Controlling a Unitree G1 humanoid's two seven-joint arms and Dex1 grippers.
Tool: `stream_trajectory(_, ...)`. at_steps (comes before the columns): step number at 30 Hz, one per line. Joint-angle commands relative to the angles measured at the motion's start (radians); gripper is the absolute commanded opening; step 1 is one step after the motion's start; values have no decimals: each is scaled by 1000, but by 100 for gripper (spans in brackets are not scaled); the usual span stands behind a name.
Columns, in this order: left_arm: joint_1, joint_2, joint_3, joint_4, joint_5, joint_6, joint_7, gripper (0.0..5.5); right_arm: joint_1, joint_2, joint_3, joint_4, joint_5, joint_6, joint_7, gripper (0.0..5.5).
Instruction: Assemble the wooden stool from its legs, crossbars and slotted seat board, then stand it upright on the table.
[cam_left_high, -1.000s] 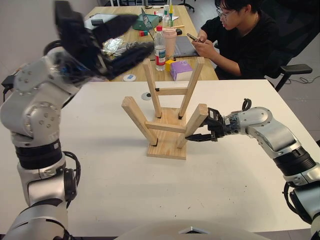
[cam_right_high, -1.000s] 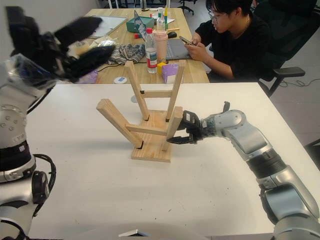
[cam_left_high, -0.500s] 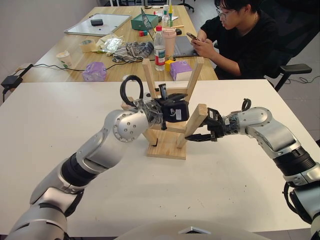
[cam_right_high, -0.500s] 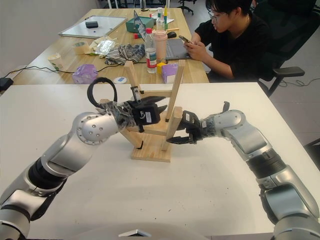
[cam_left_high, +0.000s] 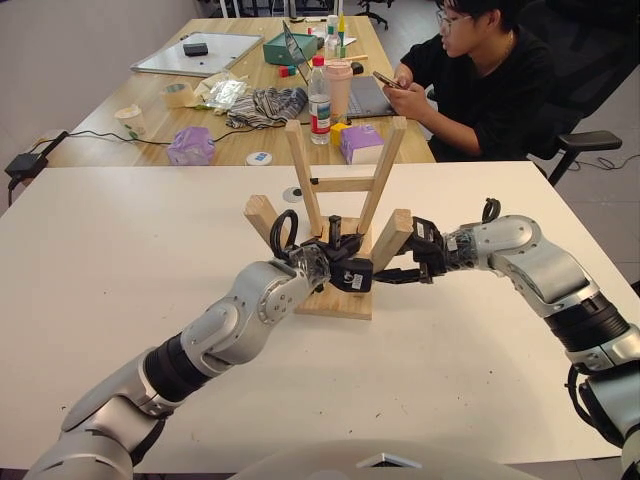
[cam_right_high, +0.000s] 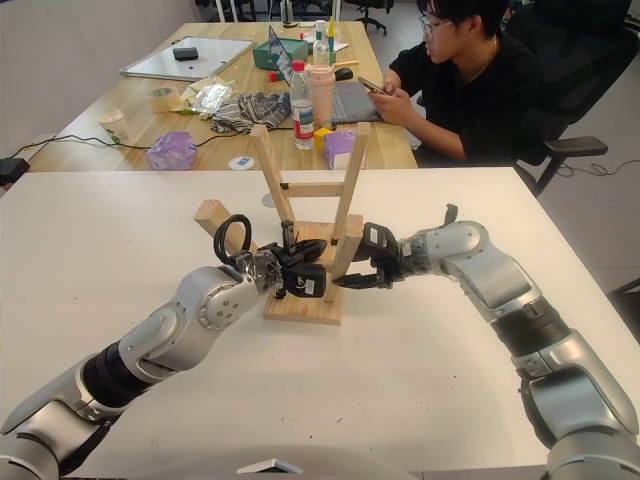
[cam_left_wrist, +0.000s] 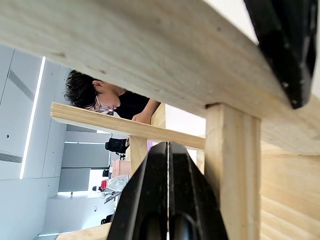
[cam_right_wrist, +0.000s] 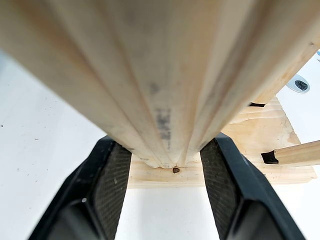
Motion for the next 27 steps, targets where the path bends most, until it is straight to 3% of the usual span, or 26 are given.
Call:
stream_trajectory(1, 68, -57, 70, 40, -95, -23, -30, 0, 126, -57, 168, 75, -220, 144, -18, 205)
stream_trajectory(6, -98, -182, 395, -119, -388, 61, -74, 0, 141, -60, 163, 74, -217, 145, -29, 205)
stream_trajectory(10, -386, -220, 738, -98, -634, 201, -31, 0, 144, -56, 159, 67, -212, 151, -37, 205)
stream_trajectory(12, -504, -149, 901, 30, -687, 235, 13, 0, 145, -58, 156, 63, -209, 152, -39, 205)
stream_trajectory(13, -500, -63, 925, 127, -638, 192, 24, 0, 146, -59, 155, 62, -208, 153, -40, 205)
stream_trajectory(16, -347, 165, 866, 393, -452, 35, 31, 0, 153, -61, 151, 59, -205, 154, -47, 205)
stream_trajectory(19, -59, 248, 745, 517, -350, -56, -7, 0, 156, -60, 152, 55, -202, 154, -49, 205)
stream_trajectory(23, 179, 210, 561, 368, -312, -15, -102, 0, 148, -61, 158, 54, -204, 153, -40, 205)
stream_trajectory(27, 155, 79, 424, 154, -287, 80, -140, 0, 130, -55, 170, 60, -212, 152, -29, 205)
